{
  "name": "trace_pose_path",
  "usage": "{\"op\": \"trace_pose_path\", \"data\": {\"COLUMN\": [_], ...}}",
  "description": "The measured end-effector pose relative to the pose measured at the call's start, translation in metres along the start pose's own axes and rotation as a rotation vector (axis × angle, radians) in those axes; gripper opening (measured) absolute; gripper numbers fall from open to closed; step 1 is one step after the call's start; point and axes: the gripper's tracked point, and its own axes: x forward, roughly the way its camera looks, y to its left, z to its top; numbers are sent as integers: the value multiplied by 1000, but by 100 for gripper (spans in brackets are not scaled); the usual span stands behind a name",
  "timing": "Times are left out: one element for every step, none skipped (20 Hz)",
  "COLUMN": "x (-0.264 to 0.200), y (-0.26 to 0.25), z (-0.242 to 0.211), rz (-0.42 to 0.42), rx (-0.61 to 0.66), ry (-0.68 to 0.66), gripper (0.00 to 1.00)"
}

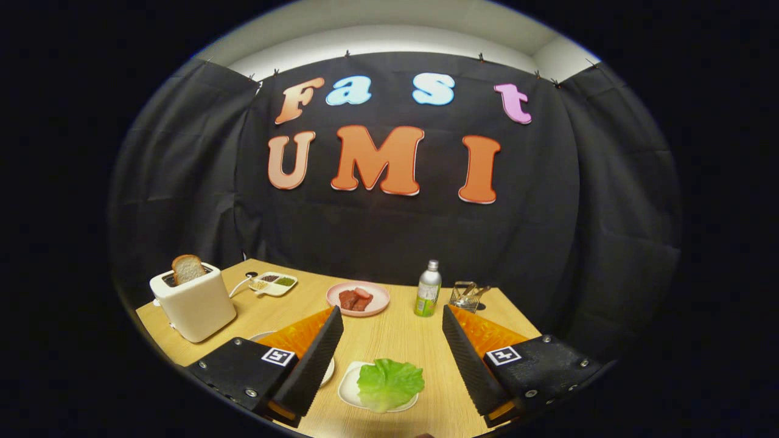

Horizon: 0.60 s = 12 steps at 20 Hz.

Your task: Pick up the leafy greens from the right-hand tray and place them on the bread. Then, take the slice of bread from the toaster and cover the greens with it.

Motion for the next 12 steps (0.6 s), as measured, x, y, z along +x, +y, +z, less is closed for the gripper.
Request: {"op": "trace_pose_path", "data": {"x": [4, 8, 14, 18, 22, 25, 29, 32, 36, 38, 43, 47], "y": [0, 1, 2, 3, 3, 5, 8, 11, 13, 16, 18, 19], "z": [-9, -17, -26, -33, -41, -49, -57, -65, -72, -81, -90, -97], "rz": [5, 10, 13, 15, 17, 20, 30, 36, 45, 55, 63, 66], "rx": [6, 10, 12, 10, 6, 3, 2, 4, 5, 6, 11, 18], "ry": [40, 80, 115, 150, 185, 219, 252, 286, 319, 357, 393, 427], "gripper": [98, 98, 98, 98, 98, 98, 98, 98, 98, 98, 98, 98]}}
